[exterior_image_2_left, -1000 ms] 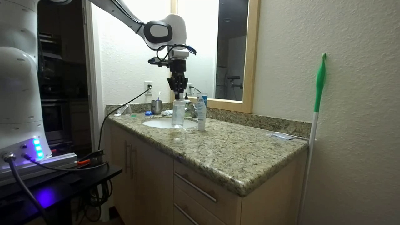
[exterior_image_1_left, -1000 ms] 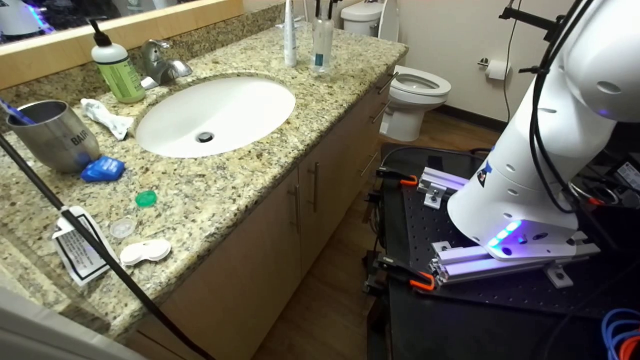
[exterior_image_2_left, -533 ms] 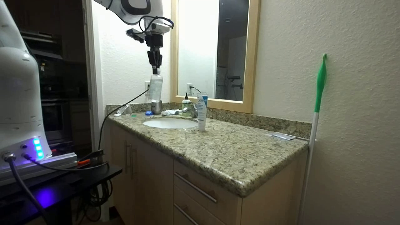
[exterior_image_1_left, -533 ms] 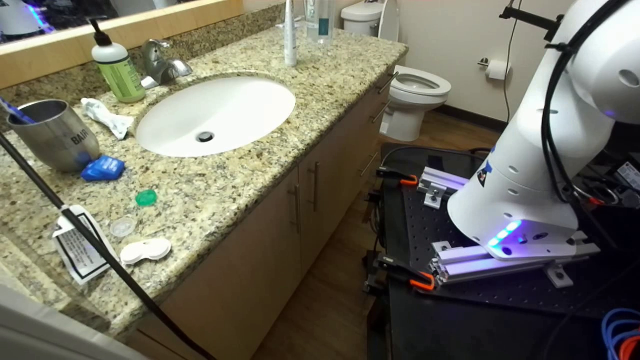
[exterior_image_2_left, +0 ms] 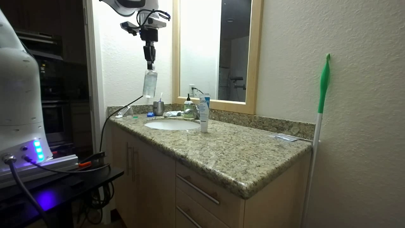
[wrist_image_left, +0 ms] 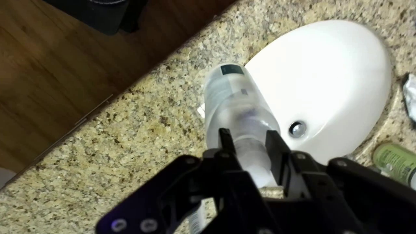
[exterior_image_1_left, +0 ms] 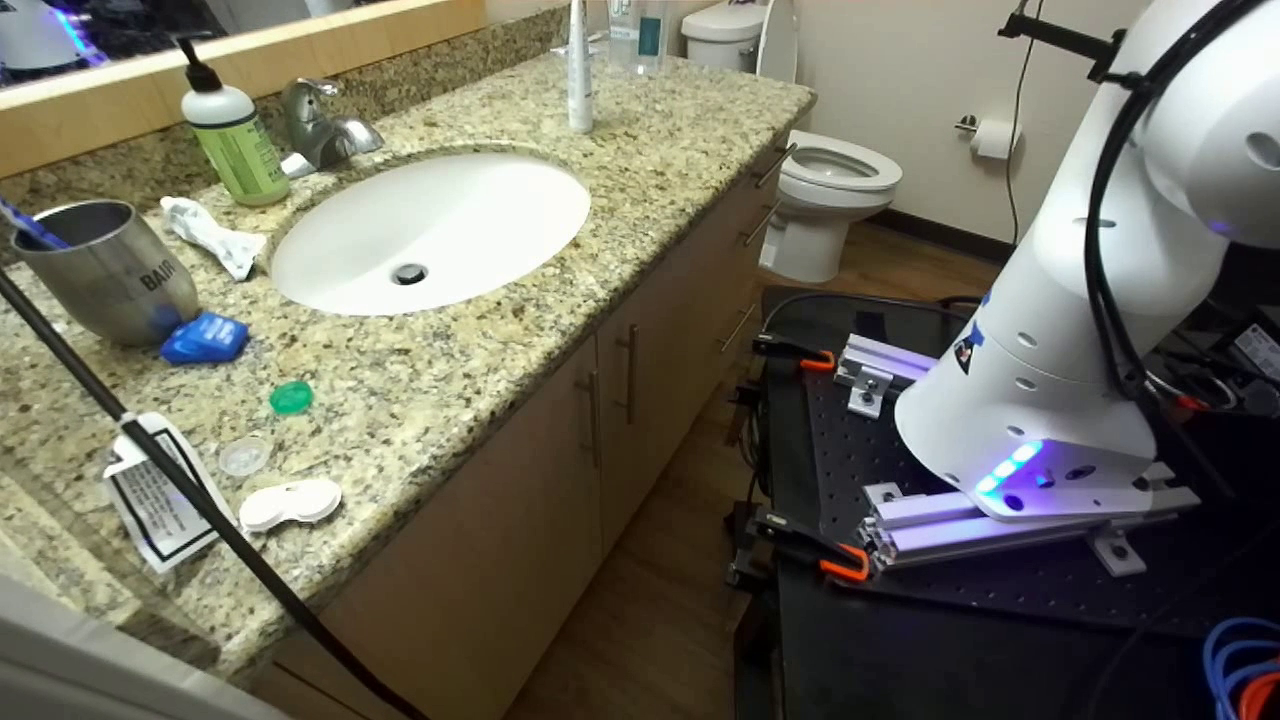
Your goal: Move the clear bottle to the left
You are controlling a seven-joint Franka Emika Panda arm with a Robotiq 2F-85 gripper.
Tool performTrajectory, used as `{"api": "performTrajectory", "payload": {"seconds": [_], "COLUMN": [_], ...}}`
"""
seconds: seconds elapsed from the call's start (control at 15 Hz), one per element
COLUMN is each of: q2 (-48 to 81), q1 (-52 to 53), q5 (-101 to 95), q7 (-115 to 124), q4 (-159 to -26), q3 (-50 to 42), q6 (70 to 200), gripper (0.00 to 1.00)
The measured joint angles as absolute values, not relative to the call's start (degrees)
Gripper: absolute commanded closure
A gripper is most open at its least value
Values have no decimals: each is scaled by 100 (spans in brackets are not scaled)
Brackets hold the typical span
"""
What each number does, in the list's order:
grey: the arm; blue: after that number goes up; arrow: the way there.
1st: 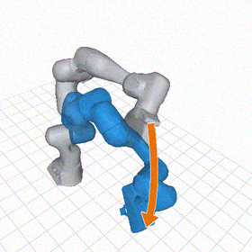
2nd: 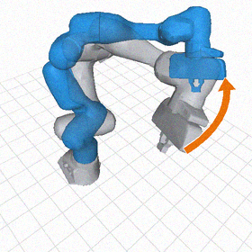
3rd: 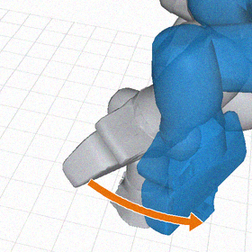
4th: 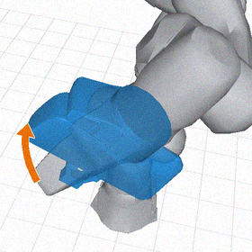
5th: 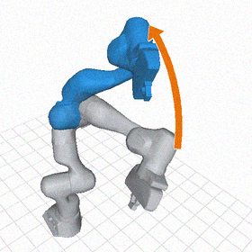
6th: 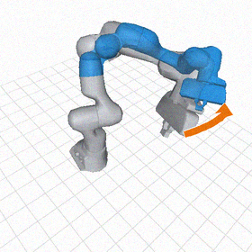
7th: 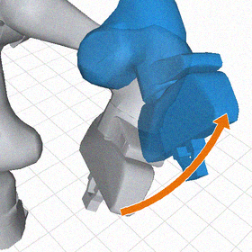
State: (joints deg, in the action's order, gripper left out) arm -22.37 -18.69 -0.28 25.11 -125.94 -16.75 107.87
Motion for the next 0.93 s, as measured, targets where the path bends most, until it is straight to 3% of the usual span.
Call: {"api": "performTrajectory", "payload": {"seconds": [0.4,0.47,0.67,0.73,0.93], "q2": [-3111,-3251,-3480,-3499,-3448], "q1": [-1081,-903,-509,-486,-468], "q5": [146,207,257,257,296], "q7": [2534,2541,2618,2620,2577], "q4": [-13113,-13126,-13154,-13169,-13237], "q3": [-302,-72,414,441,412], "q6": [10786,10785,10766,10765,10835], "gripper": [93,70,70,93,93]}}
